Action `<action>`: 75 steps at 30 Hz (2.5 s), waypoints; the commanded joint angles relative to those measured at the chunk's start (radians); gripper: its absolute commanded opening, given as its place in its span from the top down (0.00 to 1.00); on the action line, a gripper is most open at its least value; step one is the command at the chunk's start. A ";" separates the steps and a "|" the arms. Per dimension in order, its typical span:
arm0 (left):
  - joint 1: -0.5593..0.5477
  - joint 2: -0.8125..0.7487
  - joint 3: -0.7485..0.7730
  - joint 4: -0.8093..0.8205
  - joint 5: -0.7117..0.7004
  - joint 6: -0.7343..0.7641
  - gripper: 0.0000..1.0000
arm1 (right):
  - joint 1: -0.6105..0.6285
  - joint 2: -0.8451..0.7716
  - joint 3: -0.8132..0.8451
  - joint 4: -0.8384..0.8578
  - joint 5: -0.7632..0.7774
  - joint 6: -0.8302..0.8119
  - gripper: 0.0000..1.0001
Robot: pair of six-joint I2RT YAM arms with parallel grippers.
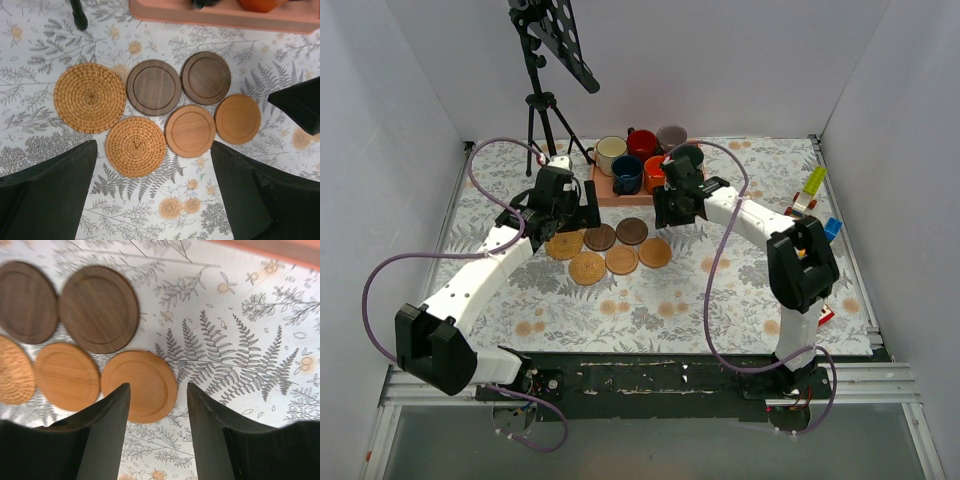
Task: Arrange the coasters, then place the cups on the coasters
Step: Move the coaster to the center of the board, then pick up the cup from the tray.
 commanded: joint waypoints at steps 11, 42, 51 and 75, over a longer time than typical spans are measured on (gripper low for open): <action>-0.003 0.249 0.384 -0.007 0.029 -0.071 0.03 | -0.064 -0.312 0.041 0.074 0.178 -0.090 0.44; 0.060 0.883 0.914 -0.007 -0.016 -0.234 0.41 | -0.157 -0.388 0.135 0.012 0.192 -0.245 0.51; 0.060 0.930 0.915 -0.013 -0.027 -0.228 0.51 | -0.205 -0.425 0.100 0.023 0.193 -0.270 0.51; 0.060 0.932 0.932 0.002 -0.016 -0.166 1.00 | -0.234 -0.462 0.046 0.046 0.186 -0.270 0.52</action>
